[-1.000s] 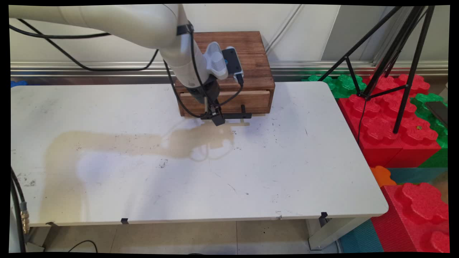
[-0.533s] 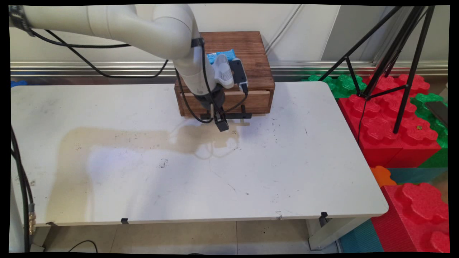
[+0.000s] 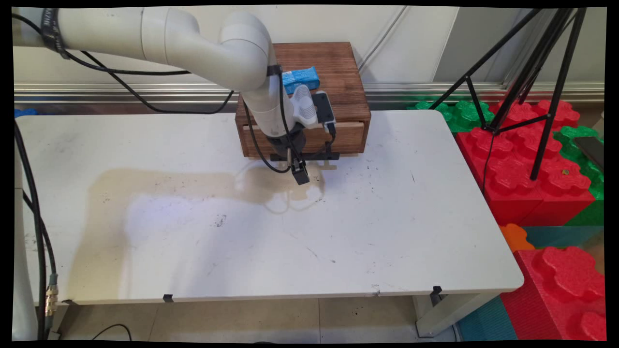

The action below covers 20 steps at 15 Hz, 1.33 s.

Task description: Open the drawer

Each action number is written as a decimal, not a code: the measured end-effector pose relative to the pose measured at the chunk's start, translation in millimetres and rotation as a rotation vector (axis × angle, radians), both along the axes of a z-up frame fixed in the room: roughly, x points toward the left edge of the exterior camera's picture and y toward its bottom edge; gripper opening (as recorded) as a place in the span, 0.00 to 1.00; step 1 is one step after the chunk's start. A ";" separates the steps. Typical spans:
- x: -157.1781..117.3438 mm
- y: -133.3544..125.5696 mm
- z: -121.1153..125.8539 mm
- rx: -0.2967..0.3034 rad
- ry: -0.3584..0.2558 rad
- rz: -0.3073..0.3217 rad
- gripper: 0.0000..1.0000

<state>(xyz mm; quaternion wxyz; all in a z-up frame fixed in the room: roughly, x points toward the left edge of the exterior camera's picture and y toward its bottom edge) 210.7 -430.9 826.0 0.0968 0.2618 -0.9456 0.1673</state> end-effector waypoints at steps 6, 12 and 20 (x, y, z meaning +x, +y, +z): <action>-0.6 -4.2 -13.3 0.020 0.004 0.010 1.00; -2.5 -1.0 -20.4 0.039 0.009 0.017 1.00; -6.5 12.0 -22.6 0.060 0.011 0.021 1.00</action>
